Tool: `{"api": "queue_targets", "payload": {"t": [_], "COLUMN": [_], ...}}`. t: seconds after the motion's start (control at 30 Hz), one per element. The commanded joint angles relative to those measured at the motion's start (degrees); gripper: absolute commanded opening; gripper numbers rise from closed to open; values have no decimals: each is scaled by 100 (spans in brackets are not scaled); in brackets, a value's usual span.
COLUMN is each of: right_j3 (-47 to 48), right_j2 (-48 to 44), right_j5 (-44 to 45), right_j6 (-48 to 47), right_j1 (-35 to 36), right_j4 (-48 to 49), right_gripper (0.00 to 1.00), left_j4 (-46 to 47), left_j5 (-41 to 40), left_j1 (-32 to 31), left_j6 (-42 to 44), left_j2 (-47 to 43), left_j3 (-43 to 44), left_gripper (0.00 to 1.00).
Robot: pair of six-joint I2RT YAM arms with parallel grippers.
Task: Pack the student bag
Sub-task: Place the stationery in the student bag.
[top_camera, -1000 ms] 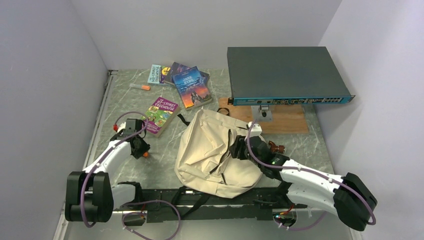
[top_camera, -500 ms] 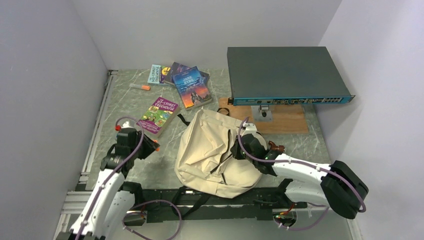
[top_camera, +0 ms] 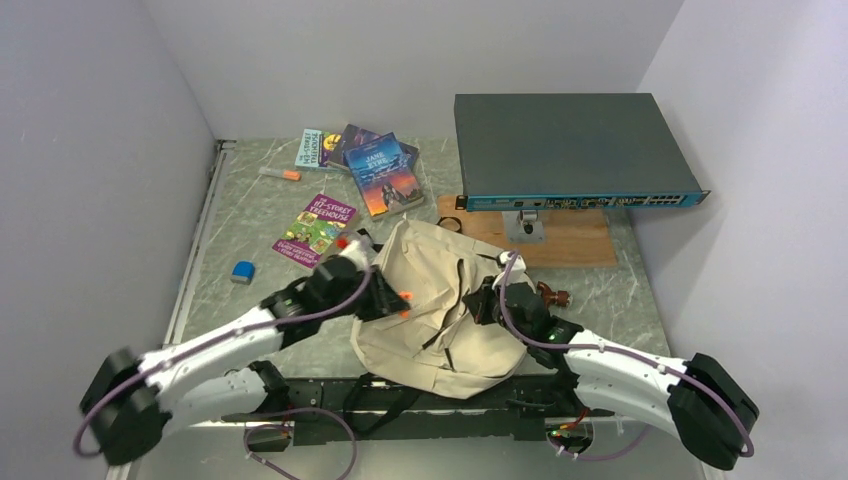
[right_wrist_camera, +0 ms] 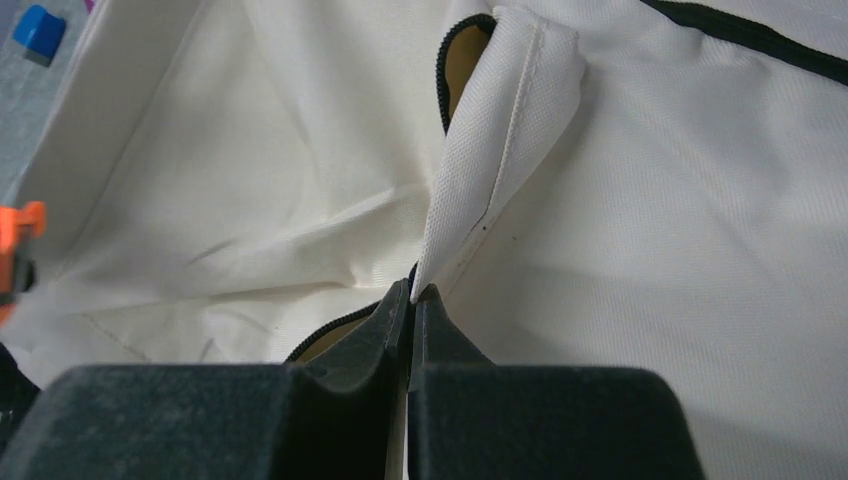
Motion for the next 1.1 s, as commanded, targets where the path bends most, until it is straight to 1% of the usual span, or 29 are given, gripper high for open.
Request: {"api": "queue_targets", "payload": {"t": [0.0,0.07,0.13,0.3,0.37,0.53,0.6,0.7,0.8,0.97,1.07], "right_j3": [-135,-225,-270,-426,-428,-456,-438,-318,-154,328,597], "right_j2": [-227,-356,-490,-1077,-1370,-2059,-2150,-2189,-2178,-2045,-1834], "right_j5": [-453,-515,-501,-569,-496,-155,-167,-273,-286,223,564], "right_j6": [-216,-214,-194,-120,-14,200,188,214,234,146,215], "right_j1": [-18,-14,-17,-21,-18,-26,-39,-35,-40,-40,-40], "right_j4": [798,938,951,848,653,148,65,-72,-280,-1055,-1668], "right_gripper": [0,0,0,0,0,0,0,0,0,0,0], "left_j4": [1357,1416,1699,2236,2559,3289,3295,3045,3221,3539,3591], "left_j5": [-104,-126,-103,-28,189,502,613,855,1024,1075,919], "left_j1": [-749,-926,-990,-992,-1004,-1060,-1060,-1079,-1104,-1113,-1113], "left_j6": [133,266,377,450,392,345,481,797,866,846,840], "left_j2": [1528,2168,2590,3400,3622,3803,3831,4020,4209,4500,4270], "left_j3": [1180,1782,2026,2251,2197,1777,1726,1790,1663,1460,1234], "left_gripper": [25,25,25,25,25,25,25,25,24,22,23]}}
